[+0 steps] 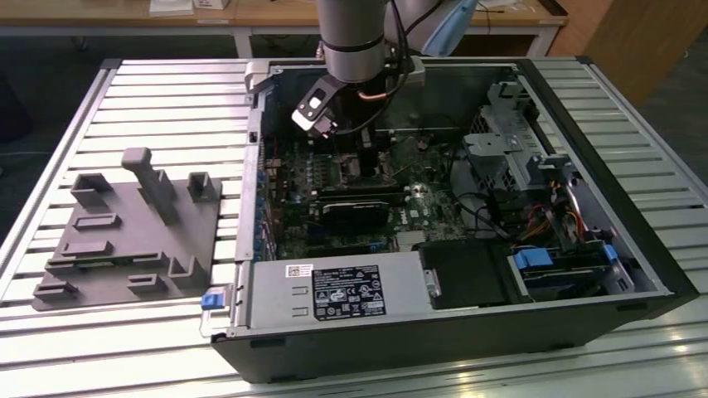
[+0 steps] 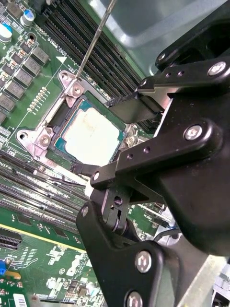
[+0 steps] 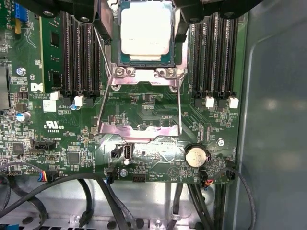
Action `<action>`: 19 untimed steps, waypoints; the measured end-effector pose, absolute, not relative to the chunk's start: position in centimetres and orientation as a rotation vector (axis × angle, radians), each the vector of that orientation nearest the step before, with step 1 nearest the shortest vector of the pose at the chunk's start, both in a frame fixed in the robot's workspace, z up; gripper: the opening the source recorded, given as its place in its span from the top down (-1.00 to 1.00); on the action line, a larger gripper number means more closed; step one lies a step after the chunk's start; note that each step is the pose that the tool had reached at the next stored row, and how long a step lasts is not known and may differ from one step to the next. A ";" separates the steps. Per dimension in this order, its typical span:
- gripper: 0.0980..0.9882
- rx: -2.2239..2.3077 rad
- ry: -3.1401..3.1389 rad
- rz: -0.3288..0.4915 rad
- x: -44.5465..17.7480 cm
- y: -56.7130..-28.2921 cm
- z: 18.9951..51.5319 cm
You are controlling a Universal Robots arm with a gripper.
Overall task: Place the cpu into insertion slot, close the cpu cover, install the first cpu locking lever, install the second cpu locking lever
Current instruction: 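Place the cpu into insertion slot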
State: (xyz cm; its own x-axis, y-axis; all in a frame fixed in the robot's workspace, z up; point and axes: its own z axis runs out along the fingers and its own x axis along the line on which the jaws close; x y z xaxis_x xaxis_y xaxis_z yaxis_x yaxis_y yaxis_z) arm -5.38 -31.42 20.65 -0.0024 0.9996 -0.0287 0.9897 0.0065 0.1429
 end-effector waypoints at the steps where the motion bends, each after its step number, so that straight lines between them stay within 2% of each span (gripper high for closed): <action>1: -0.15 2.129 2.139 0.123 -5.4 -31.4 20.7; 4: -0.12 2.129 2.139 0.123 -5.4 -31.4 20.7; 6: 0.15 2.129 2.139 0.123 -5.4 -31.4 20.7; 7: 0.15 2.129 2.139 0.123 -5.4 -31.4 20.7; 9: 0.42 2.129 2.138 0.123 -5.4 -31.4 20.7; 10: 0.42 2.129 2.139 0.123 -5.4 -31.4 20.7; 12: 0.68 2.129 2.139 0.123 -5.4 -31.4 20.7; 13: 0.68 2.129 2.139 0.123 -5.4 -31.4 20.7; 15: 0.95 2.129 2.138 0.123 -5.3 -31.4 20.7; 19: 0.98 2.129 2.138 0.123 -5.3 -31.4 20.7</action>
